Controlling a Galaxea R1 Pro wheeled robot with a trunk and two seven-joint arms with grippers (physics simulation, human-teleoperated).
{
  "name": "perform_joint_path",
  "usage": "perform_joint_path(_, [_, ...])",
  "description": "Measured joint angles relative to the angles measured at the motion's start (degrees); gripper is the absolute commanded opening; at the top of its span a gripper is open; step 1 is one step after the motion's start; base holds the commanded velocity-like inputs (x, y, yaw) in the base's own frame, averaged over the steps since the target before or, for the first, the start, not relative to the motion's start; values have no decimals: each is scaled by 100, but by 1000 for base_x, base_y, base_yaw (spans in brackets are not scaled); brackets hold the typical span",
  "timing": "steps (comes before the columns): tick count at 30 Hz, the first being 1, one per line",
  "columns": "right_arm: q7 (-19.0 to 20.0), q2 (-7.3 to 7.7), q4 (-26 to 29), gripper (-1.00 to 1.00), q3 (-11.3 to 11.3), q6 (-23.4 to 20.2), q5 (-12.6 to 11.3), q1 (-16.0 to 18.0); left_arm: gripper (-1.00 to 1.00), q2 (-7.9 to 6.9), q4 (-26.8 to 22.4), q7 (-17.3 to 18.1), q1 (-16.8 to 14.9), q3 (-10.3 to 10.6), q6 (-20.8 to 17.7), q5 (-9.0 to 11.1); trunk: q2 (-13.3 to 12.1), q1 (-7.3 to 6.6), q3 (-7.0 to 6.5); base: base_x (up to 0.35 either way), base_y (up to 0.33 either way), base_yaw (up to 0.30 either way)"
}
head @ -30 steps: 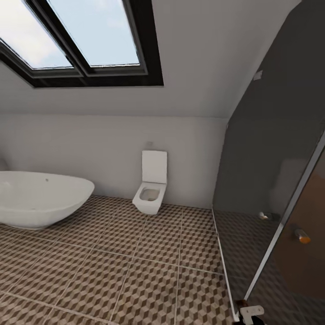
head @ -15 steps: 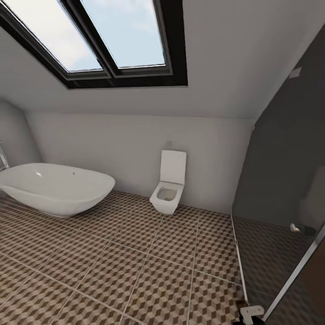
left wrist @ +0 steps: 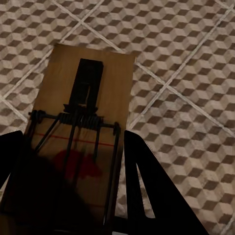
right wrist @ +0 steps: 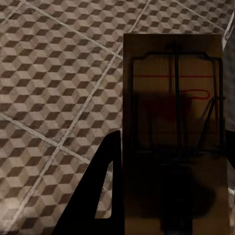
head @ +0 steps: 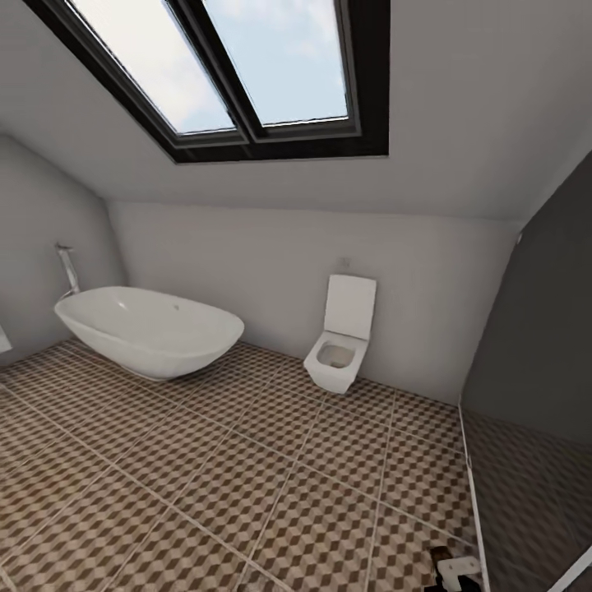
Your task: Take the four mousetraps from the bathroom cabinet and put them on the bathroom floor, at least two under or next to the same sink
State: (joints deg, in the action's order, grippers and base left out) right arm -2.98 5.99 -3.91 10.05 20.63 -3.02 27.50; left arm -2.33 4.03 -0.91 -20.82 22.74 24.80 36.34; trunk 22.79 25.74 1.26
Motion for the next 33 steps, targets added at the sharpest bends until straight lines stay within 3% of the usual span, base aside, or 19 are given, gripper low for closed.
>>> perform_joint_path(33, [0, 0, 0, -100, -1, 0, -3, 0, -100, 0, 0, -9, 0, 0, 0, -4, 0, 0, 0, 0, 0, 291])
